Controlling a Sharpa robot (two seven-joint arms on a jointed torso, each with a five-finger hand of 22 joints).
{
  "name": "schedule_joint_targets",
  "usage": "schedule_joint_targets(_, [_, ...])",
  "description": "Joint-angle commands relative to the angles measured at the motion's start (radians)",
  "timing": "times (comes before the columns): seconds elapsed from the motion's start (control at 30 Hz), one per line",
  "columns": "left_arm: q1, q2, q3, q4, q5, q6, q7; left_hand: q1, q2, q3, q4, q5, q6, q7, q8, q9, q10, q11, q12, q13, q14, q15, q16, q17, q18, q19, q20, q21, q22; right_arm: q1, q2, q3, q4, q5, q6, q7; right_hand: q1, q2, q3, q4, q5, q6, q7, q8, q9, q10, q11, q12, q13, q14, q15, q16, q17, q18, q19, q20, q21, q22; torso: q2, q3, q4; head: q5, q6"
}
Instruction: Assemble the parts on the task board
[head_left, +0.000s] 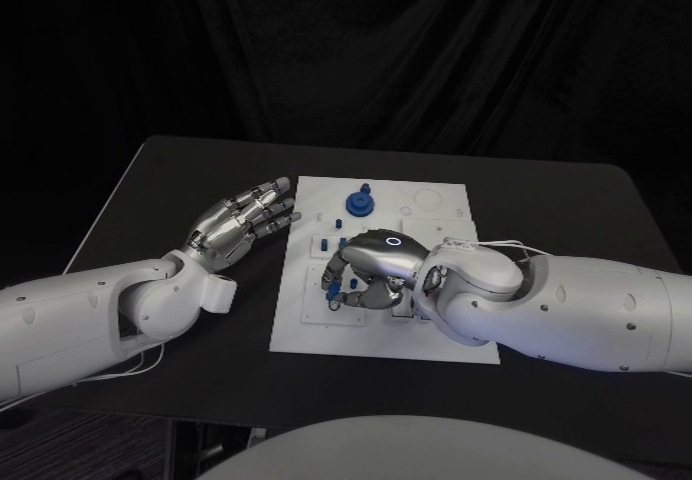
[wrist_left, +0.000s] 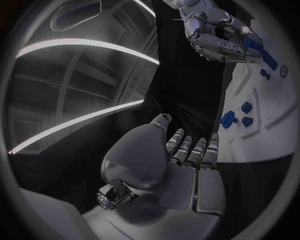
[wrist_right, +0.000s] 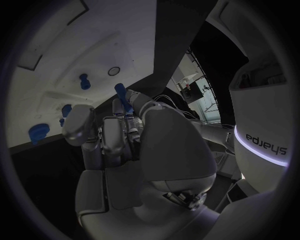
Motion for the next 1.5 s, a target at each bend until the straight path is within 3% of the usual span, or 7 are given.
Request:
schedule_joint_targets(0.03, [-0.003,0.002,0.001,0.001,0.002,0.012,0.021,-0.008,0.002,0.005,0.000,0.005,0.003,0.002,0.005,0.001,0.001,0.004,0.004,0.001,-0.003,0.005,0.006,0.001,-0.011,0.003,0.000,0.000,0.000,-0.013,0.007,0.001,-0.013,-0.043,0.029,-0.001,0.000,-0.003,0.000,-0.006,0.004,0.002,0.000,0.003,0.000,0.007,0.000,-0.005,0.001,0.006,-0.002,0.006,0.000,-0.018,0.004,-0.005,0.003,0.133,0.000,0.0000,-0.0001,-0.004,0.000])
schedule_joint_targets(1.13, [-0.009,0.010,0.001,-0.002,0.002,0.015,0.017,-0.009,0.003,0.008,0.001,0.005,0.003,0.003,0.005,0.000,0.001,0.004,0.003,0.001,-0.004,0.005,0.007,0.001,-0.011,0.003,0.000,0.000,0.000,-0.052,0.026,0.001,-0.057,-0.049,0.047,-0.029,-0.006,-0.002,-0.002,-0.005,-0.010,-0.011,0.004,-0.003,0.012,0.003,0.005,-0.025,-0.003,0.003,0.001,-0.001,-0.011,-0.016,0.000,-0.005,-0.008,0.129,0.000,0.0000,-0.0002,-0.007,0.000])
schedule_joint_targets(1.27, [-0.009,0.010,0.001,-0.003,0.002,0.015,0.017,-0.009,0.003,0.008,0.001,0.005,0.003,0.003,0.005,0.000,0.001,0.004,0.003,0.001,-0.004,0.005,0.007,0.001,-0.011,0.003,0.000,0.000,0.000,-0.054,0.032,0.001,-0.063,-0.049,0.058,-0.036,-0.018,-0.010,-0.001,0.003,-0.028,-0.066,0.022,-0.038,0.007,-0.046,0.025,-0.056,-0.010,-0.011,0.018,-0.017,-0.033,-0.011,-0.017,0.006,-0.047,0.119,0.000,0.0001,-0.0002,-0.008,0.000])
schedule_joint_targets(1.33, [-0.009,0.011,0.001,-0.003,0.002,0.015,0.016,-0.009,0.003,0.008,0.001,0.005,0.003,0.003,0.005,0.000,0.001,0.004,0.003,0.001,-0.004,0.005,0.007,0.001,-0.011,0.003,0.000,0.000,0.000,-0.055,0.033,0.001,-0.065,-0.049,0.066,-0.039,-0.036,-0.024,-0.007,0.016,-0.058,-0.147,0.038,-0.089,-0.013,-0.121,0.047,-0.092,-0.022,-0.024,0.037,-0.029,-0.051,-0.009,-0.029,0.019,-0.074,0.112,0.000,0.0001,-0.0004,-0.007,0.000])
schedule_joint_targets(1.43, [-0.009,0.011,0.001,-0.004,0.002,0.015,0.016,-0.009,0.003,0.008,0.001,0.005,0.003,0.003,0.005,0.000,0.001,0.004,0.003,0.001,-0.004,0.005,0.007,0.001,-0.011,0.003,0.000,0.000,0.000,-0.056,0.035,0.001,-0.067,-0.049,0.070,-0.037,-0.042,-0.031,-0.019,0.021,-0.083,-0.191,0.034,-0.116,-0.027,-0.171,0.058,-0.107,-0.027,-0.035,0.047,-0.036,-0.063,-0.004,-0.041,0.031,-0.098,0.106,0.000,0.0002,-0.0003,-0.008,0.000])
schedule_joint_targets(1.47, [-0.009,0.011,0.001,-0.004,0.002,0.016,0.016,-0.009,0.003,0.008,0.001,0.005,0.003,0.003,0.005,0.000,0.001,0.004,0.003,0.001,-0.004,0.005,0.007,0.001,-0.011,0.003,0.000,0.000,0.000,-0.056,0.035,0.001,-0.068,-0.049,0.067,-0.034,-0.047,-0.036,-0.043,0.026,-0.110,-0.264,0.025,-0.140,-0.050,-0.238,0.074,-0.123,-0.033,-0.048,0.058,-0.042,-0.075,-0.001,-0.053,0.043,-0.122,0.100,0.000,0.0002,-0.0003,-0.008,0.000])
schedule_joint_targets(1.5, [-0.009,0.012,0.001,-0.004,0.002,0.016,0.016,-0.009,0.003,0.008,0.001,0.005,0.003,0.003,0.005,0.000,0.001,0.004,0.003,0.001,-0.004,0.005,0.007,0.001,-0.011,0.003,0.000,0.000,0.000,-0.056,0.034,0.001,-0.069,-0.049,0.061,-0.030,-0.049,-0.037,-0.052,0.028,-0.115,-0.298,0.017,-0.149,-0.061,-0.262,0.077,-0.129,-0.035,-0.050,0.063,-0.041,-0.075,0.000,-0.056,0.046,-0.128,0.099,0.000,0.0002,-0.0005,-0.008,0.000])
